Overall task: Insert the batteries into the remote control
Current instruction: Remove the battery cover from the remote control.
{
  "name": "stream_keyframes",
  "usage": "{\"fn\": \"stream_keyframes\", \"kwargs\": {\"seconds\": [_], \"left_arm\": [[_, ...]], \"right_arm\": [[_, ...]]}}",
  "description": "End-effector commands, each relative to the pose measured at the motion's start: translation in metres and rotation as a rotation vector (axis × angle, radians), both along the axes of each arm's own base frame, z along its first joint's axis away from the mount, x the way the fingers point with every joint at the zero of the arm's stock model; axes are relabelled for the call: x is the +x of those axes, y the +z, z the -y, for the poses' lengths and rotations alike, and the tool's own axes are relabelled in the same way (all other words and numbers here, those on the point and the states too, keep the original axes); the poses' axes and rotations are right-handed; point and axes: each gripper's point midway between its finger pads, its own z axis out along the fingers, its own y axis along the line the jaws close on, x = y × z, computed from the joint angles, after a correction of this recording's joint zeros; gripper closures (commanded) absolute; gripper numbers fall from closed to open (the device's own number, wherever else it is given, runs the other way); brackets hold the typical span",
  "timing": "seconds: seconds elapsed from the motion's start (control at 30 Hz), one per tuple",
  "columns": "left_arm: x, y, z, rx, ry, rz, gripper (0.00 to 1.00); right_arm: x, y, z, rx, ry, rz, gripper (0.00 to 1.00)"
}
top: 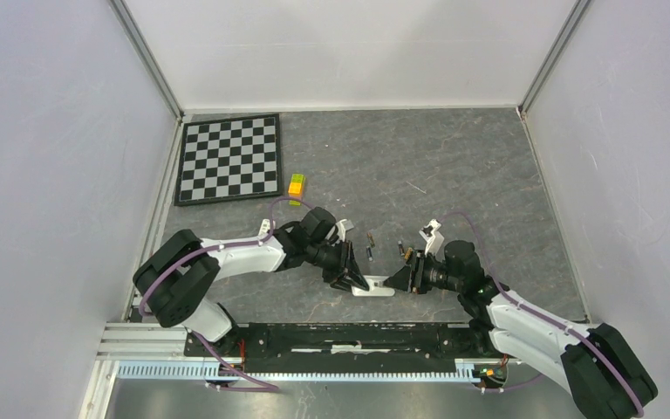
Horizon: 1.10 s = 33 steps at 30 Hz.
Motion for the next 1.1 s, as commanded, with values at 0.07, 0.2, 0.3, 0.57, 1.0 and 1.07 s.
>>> {"fn": "stream_keyframes", "kwargs": {"seconds": [0.07,0.2,0.3,0.57,1.0,1.07], "left_arm": [[0.005,-0.052,-0.024,0.258,0.124,0.017,0.98],[0.007,-0.052,-0.025,0.271,0.133,0.022,0.98],[0.008,-0.052,-0.027,0.281,0.141,0.025,0.98],[0.012,-0.052,-0.032,0.293,0.167,0.031,0.98],[0.029,-0.052,-0.055,0.372,0.227,0.067,0.98],[0.035,-0.049,-0.061,0.4,0.237,0.09,0.98]], "right_arm": [[0.007,0.068,-0.025,0.147,0.1,0.168,0.58],[0.012,0.07,-0.024,0.132,0.074,0.185,0.59],[0.015,0.074,-0.024,0.133,0.064,0.195,0.59],[0.018,0.081,-0.024,0.153,0.045,0.212,0.6],[0.047,0.077,-0.015,0.033,-0.06,0.247,0.61],[0.055,0.076,-0.012,0.001,-0.092,0.256,0.61]]}}
